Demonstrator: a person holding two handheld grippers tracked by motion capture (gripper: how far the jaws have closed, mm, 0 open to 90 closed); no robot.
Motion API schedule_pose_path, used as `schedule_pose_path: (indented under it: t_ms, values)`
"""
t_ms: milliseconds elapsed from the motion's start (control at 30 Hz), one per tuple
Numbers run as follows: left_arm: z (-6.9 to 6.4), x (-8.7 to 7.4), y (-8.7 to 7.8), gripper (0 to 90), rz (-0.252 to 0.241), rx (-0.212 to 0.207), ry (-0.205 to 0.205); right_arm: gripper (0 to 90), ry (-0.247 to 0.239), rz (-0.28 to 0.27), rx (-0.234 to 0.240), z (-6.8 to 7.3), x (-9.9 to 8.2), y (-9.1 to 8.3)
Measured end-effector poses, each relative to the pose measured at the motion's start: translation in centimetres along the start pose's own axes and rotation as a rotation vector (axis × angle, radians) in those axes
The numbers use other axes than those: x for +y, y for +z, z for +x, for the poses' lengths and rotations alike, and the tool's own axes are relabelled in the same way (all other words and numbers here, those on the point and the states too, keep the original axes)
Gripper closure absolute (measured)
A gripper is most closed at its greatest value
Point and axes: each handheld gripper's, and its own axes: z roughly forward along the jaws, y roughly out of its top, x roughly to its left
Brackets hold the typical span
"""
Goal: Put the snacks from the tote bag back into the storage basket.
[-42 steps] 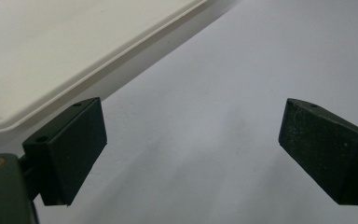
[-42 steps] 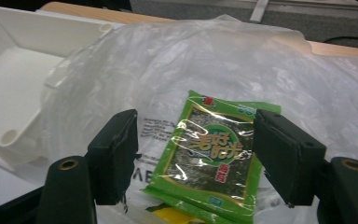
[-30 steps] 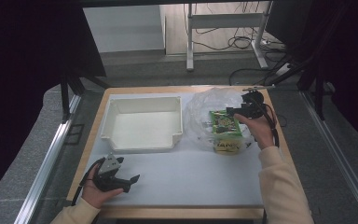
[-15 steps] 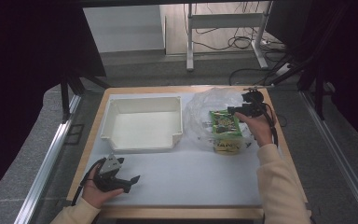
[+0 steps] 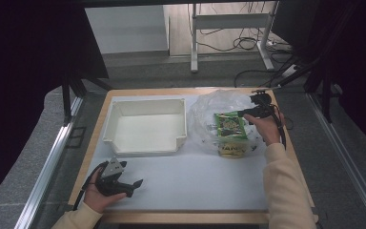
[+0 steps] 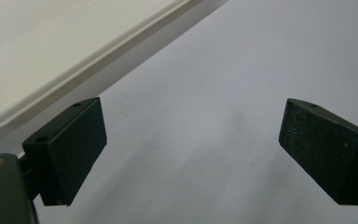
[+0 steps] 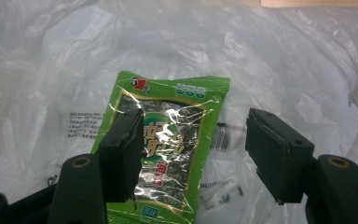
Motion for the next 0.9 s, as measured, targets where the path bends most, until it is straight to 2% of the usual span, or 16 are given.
schedule_pose_path:
  t_ms: [233, 400, 900]
  values:
    - [0.0, 0.0, -0.1, 7.7, 0.000, -0.003, 0.001, 39.7, 0.002, 0.047, -0.014, 0.0, 0.0, 1.0]
    - [0.0, 0.0, 0.0, 7.6, 0.002, -0.001, 0.001, 42.3, -0.029, 0.103, -0.034, 0.3, -0.2, 2.4]
    - [0.0, 0.0, 0.0, 7.6, 0.006, -0.002, 0.003, 48.3, -0.026, 0.149, -0.023, 0.4, -0.3, 3.7]
